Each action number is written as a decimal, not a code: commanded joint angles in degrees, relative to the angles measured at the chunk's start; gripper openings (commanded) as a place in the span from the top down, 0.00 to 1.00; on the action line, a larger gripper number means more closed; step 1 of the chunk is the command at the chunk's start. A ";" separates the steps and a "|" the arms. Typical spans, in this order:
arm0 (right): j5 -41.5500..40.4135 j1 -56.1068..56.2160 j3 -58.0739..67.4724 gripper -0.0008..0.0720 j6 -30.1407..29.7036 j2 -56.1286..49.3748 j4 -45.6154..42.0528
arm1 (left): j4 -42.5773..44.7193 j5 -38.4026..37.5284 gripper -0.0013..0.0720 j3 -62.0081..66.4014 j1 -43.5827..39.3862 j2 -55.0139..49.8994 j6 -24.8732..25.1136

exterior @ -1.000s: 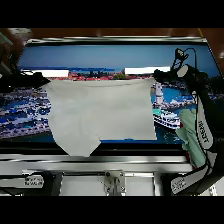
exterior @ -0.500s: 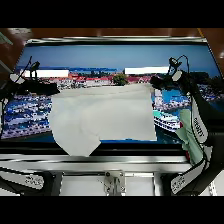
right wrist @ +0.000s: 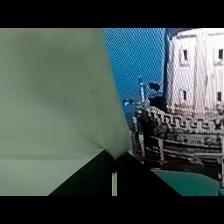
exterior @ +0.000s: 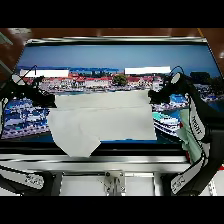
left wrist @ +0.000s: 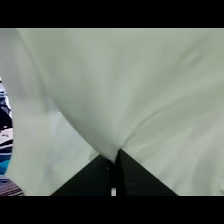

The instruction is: Fold the shirts.

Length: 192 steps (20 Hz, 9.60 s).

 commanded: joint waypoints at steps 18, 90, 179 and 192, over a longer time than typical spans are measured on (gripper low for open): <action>19.37 -25.03 -22.51 0.18 -11.06 27.21 3.19 | -12.46 -3.87 0.09 -44.85 19.37 33.57 4.07; -7.10 -7.65 -3.82 0.06 -3.96 4.72 12.57 | -24.28 -10.78 0.22 6.51 13.31 -2.01 3.80; 4.33 8.24 -11.93 0.06 5.25 12.09 9.81 | -23.82 -3.28 0.93 3.45 16.68 25.66 5.16; -4.24 11.52 -13.73 0.89 -10.91 3.58 29.31 | -27.21 -3.48 0.93 3.45 15.78 25.66 5.75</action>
